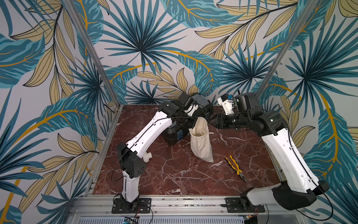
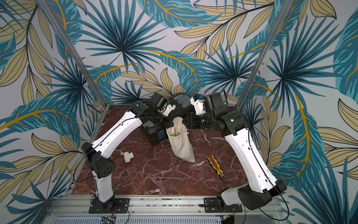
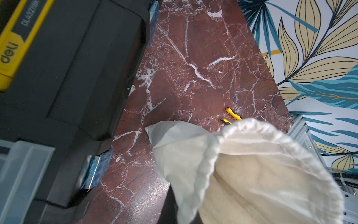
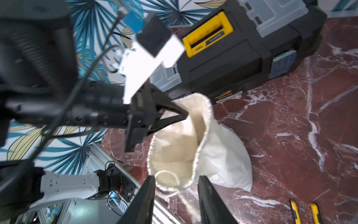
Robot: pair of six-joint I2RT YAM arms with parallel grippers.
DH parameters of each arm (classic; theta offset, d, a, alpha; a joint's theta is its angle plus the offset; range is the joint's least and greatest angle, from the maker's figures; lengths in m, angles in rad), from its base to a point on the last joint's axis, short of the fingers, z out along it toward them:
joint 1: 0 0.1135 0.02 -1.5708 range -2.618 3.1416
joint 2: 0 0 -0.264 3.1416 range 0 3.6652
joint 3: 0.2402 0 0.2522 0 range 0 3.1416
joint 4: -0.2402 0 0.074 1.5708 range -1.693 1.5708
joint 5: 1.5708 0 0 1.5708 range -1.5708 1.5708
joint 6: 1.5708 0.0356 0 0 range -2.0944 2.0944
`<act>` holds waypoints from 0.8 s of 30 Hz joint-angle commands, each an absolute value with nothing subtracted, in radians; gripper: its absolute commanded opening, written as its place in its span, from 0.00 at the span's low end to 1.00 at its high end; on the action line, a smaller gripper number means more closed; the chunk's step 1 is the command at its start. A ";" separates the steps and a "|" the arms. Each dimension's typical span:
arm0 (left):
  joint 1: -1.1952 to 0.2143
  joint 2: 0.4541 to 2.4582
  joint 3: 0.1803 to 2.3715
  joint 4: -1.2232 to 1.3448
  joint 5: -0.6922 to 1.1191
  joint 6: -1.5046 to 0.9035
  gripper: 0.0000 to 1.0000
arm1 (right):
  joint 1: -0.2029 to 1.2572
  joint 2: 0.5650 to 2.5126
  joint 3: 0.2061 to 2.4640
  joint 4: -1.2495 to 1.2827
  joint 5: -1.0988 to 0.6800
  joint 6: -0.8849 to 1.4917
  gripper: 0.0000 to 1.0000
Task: Close the soil bag
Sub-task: Adjust the soil bag at the center of the board.
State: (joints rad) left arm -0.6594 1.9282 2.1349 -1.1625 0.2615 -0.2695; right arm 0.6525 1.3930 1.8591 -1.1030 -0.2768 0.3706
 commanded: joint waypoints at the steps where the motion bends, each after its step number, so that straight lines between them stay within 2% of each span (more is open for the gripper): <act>1: -0.660 1.902 2.136 -1.146 0.281 -0.244 0.00 | 0.738 1.439 1.882 -1.147 -0.223 0.312 0.43; 5: -0.658 1.879 2.108 -1.129 0.279 -0.233 0.00 | 0.845 1.523 1.962 -1.198 -0.139 0.257 0.43; 19: -0.640 1.881 2.101 -1.165 0.299 -0.202 0.00 | 0.902 1.522 1.981 -1.217 -0.029 0.289 0.50; 24: -0.638 1.878 2.110 -1.166 0.298 -0.199 0.00 | 0.949 1.531 1.990 -1.261 0.033 0.293 0.56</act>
